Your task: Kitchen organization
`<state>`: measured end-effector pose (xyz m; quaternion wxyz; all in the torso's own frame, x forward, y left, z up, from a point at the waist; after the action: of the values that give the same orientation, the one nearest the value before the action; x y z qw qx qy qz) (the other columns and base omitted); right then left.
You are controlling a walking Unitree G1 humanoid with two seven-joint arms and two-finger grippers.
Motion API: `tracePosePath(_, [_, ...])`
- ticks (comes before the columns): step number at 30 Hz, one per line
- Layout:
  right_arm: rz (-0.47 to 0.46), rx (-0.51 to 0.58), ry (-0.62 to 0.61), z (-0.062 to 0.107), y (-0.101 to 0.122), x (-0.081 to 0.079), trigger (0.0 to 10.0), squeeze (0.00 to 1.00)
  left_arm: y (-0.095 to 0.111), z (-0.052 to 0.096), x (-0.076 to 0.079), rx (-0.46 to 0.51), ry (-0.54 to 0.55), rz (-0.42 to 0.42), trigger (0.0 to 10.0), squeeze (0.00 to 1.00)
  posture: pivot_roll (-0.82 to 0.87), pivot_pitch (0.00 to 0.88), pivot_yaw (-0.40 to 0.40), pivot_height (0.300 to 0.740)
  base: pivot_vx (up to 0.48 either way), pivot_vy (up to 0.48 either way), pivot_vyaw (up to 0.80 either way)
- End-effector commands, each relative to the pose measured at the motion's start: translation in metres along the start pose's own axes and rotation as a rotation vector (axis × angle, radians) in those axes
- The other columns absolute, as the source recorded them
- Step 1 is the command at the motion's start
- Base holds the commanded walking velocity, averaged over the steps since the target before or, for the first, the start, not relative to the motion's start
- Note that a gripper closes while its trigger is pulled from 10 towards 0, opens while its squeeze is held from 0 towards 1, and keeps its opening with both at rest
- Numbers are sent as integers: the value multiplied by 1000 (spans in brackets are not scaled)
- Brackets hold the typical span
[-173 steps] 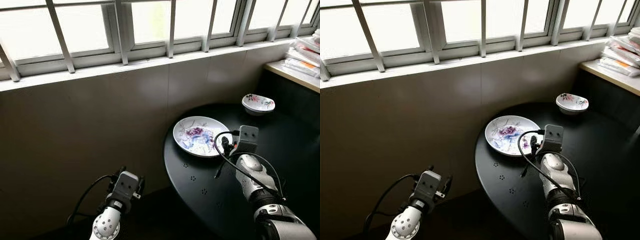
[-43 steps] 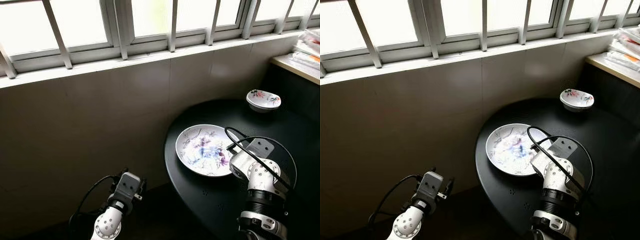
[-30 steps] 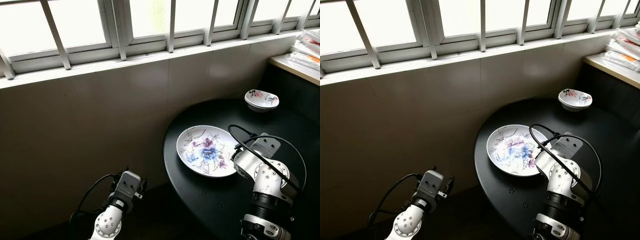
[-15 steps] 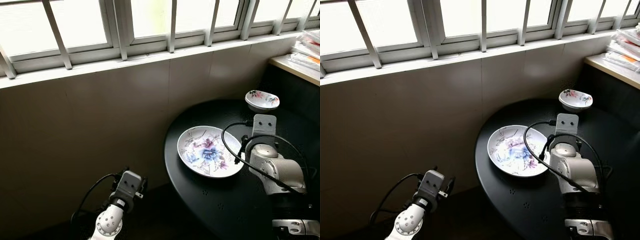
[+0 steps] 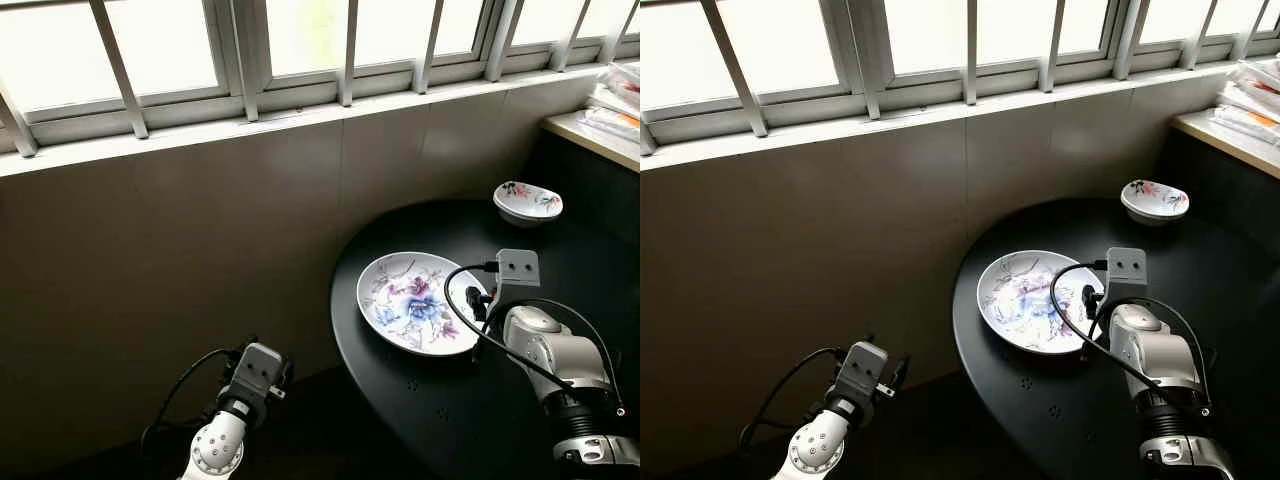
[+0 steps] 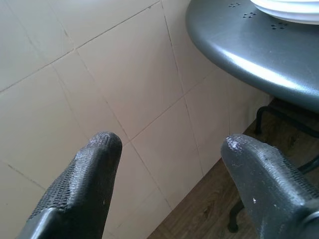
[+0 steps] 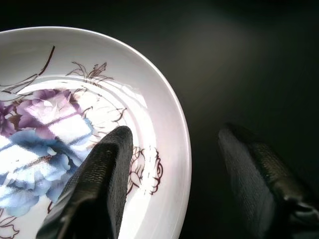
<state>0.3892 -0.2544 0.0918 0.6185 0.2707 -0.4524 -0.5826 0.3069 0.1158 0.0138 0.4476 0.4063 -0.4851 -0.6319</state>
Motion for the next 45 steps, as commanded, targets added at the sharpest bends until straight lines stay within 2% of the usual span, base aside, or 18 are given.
tracePosePath(1, [-9,6,-8,-1,-1,5,10000,0,1,1,-1,6,-5,-1,10000,0,-64,0,5,740,0,0,0])
tracePosePath(10, [-68,-27,11,-7,-13,7,10000,0,1,0,-1,4,-9,-1,10000,0,-62,0,8,740,0,0,0])
tracePosePath(15, [-24,-66,139,-10,-30,-14,10000,0,2,-1,-1,5,-8,-2,10000,0,-63,0,8,740,0,0,0])
tracePosePath(17, [-18,-70,152,-10,-32,-16,10000,0,2,-1,-1,6,-8,-2,10000,0,-63,0,8,740,0,0,0])
tracePosePath(20, [-71,-93,149,-12,-36,-16,10000,0,2,-1,-1,6,-8,-3,10000,0,-59,0,6,740,0,0,0])
tracePosePath(22, [-95,-111,148,-13,-38,-16,6353,0,2,-1,-1,6,-8,-3,10000,0,-59,0,7,740,0,0,0])
tracePosePath(23, [-117,-125,151,-13,-40,-17,3098,0,2,-1,-1,6,-8,-4,10000,0,-59,0,7,740,0,0,0])
tracePosePath(24, [-123,-130,152,-13,-41,-17,3098,0,2,-1,-1,6,-8,-4,10000,0,-59,0,7,740,0,0,0])
tracePosePath(25, [-131,-135,154,-13,-41,-17,1137,0,2,-1,-1,6,-8,-4,10000,0,-60,0,6,740,0,0,0])
tracePosePath(26, [-143,-140,157,-13,-42,-18,0,0,3,-1,-1,6,-8,-4,10000,0,-60,0,6,740,0,0,0])
tracePosePath(37, [-158,-156,150,-15,-46,-18,0,0,2,-1,-1,3,-9,-2,10000,0,-62,0,7,740,0,0,0])
tracePosePath(43, [-217,-78,119,-14,-27,-20,0,0,2,-1,-1,1,-8,-2,10000,0,-64,0,8,740,0,0,0])
tracePosePath(45, [-250,-19,112,-13,-16,-21,0,0,2,-1,-1,2,-7,-2,10000,0,-63,0,8,740,0,0,0])
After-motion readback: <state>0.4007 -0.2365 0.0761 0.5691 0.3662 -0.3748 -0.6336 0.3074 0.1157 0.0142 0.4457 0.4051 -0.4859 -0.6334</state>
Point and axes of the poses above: a point about 5 cm out from each wrist's last joint towards the gripper, its own z axis pointing back from the gripper into the wrist, its own y axis along the axis of the wrist's last joint, x = y × z, the point moved 6 cm from there along -z, pointing out of the wrist towards the gripper, and after that the axes turned 12 degrees about z, right-handed, at the moved point
